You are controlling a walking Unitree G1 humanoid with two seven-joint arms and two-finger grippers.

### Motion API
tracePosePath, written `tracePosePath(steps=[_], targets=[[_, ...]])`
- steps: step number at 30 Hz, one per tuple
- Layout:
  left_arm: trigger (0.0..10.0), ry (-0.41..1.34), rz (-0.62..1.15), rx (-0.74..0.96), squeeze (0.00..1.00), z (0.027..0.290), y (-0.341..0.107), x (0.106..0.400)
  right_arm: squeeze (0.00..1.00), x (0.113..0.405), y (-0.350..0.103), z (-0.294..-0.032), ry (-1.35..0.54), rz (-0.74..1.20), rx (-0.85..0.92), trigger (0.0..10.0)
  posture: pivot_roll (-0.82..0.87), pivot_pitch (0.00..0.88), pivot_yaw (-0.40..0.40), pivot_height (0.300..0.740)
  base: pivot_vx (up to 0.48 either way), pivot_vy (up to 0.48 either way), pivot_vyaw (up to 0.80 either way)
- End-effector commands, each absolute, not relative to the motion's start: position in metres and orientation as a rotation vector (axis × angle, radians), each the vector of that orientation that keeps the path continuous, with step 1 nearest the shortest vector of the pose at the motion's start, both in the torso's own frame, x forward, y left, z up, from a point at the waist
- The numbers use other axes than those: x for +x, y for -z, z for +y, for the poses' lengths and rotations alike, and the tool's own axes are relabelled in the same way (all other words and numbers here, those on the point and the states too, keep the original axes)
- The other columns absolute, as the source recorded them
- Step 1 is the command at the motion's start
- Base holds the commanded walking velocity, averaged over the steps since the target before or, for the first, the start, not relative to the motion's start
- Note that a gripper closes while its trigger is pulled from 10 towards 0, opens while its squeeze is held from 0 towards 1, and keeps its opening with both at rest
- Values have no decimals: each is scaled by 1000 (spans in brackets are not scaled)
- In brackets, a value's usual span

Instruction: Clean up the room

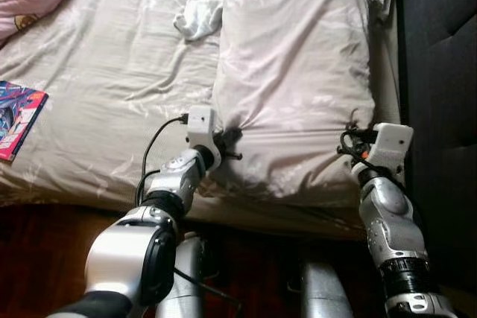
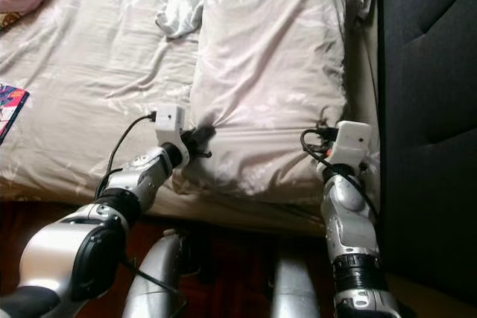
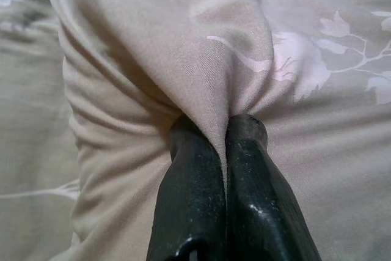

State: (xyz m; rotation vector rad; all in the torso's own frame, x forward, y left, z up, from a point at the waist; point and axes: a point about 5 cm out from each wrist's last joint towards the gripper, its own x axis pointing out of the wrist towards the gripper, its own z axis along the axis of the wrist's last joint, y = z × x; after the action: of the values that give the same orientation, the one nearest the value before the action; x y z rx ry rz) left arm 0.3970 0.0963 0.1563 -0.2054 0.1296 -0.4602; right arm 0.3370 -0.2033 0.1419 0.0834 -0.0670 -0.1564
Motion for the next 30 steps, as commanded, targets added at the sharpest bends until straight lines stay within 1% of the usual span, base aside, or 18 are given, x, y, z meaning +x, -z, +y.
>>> tracePosePath(steps=[1,3,4,9,14,15,18,24,27,28,30], targets=[[0,375,135,-212,0,121,-152,398,0,313,-172,-263,438,-231,64,0,-246,434,49,659,0,0,0],[0,380,126,-210,0,120,-155,399,0,299,-175,-269,491,-239,30,0,-251,434,52,659,0,0,0],[0,380,126,-210,0,120,-155,399,0,299,-175,-269,491,-239,30,0,-251,434,52,659,0,0,0],[0,388,125,-208,0,118,-157,400,0,271,-179,-286,638,-255,-38,0,-254,434,62,659,0,0,0],[0,391,125,-208,0,118,-156,399,0,255,-187,-294,739,-297,-82,0,-254,432,67,659,0,0,0],[0,393,119,-214,0,118,-157,399,0,247,-192,-295,785,-315,-101,0,-254,431,68,659,0,0,0],[0,397,109,-226,0,117,-159,400,0,240,-195,-297,829,-333,-140,0,-250,430,72,659,0,0,0],[0,453,94,-240,0,111,-162,400,0,227,-189,-302,919,-303,-170,0,-248,430,76,659,0,0,0],[0,499,114,-215,0,104,-159,397,0,223,-177,-303,925,-228,-143,0,-249,430,76,659,0,0,0],[0,501,136,-197,0,103,-154,396,0,229,-165,-299,873,-167,-96,10000,-252,430,76,659,0,0,0],[0,494,152,-194,0,103,-150,395,0,240,-148,-290,775,-70,-56,10000,-249,430,77,659,0,0,0]])
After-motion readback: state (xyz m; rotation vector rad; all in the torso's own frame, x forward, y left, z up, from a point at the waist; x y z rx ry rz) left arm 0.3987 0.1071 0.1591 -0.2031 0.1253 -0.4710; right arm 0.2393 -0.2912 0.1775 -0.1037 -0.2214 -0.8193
